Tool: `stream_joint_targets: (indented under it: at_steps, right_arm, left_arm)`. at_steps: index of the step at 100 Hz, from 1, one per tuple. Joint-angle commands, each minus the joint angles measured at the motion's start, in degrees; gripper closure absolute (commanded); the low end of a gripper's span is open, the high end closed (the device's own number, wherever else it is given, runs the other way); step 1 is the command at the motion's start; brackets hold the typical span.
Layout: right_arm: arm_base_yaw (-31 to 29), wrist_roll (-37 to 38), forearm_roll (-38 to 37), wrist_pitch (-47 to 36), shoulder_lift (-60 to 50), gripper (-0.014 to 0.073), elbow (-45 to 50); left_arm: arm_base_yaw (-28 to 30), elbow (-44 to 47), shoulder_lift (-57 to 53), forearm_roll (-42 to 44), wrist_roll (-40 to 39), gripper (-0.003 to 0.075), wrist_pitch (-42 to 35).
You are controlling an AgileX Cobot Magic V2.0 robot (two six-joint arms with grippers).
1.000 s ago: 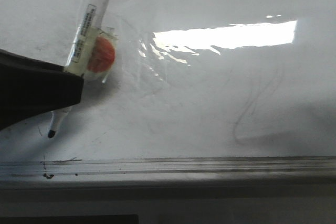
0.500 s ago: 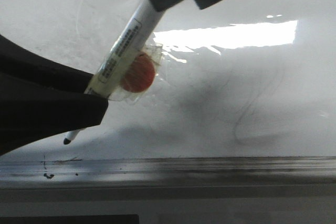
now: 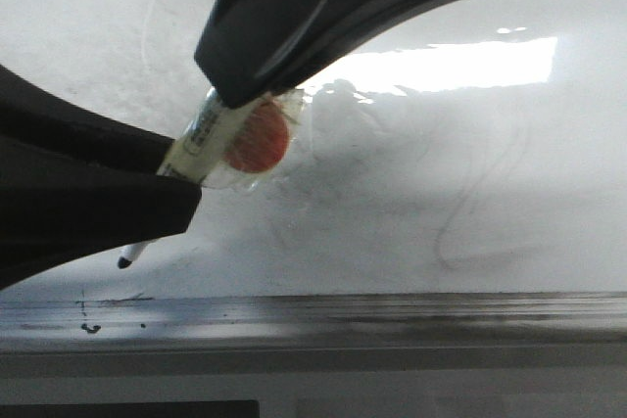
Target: Write number 9 on whiteboard
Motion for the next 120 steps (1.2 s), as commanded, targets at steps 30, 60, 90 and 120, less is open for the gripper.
stream_joint_targets:
  at_steps: [30, 60, 90, 120]
  right_arm:
    - [-0.1, -0.5, 0.3, -2.4, -1.1, 0.0664, -2.0]
    - [-4.8, 0.2, 0.0, -1.5, -5.5, 0.0644, -4.7]
    - [-13.8, 1.1, -0.1, 4.3, -5.6, 0.0636, -13.0]
    - [-17.7, 6.1, -1.5, 0.0, -2.3, 0.0636, -14.4]
  left_arm:
    - [0.0, -1.8, -0.4, -4.1, -0.3, 0.0496, -3.6]
    - [0.9, -1.8, -14.6, -14.6, 0.0, 0.0495, 5.4]
    - [7.7, -1.8, -26.6, -19.1, 0.0, 0.0495, 7.2]
    - [8.3, -1.8, -26.9, -19.1, 0.0, 0.0495, 8.0]
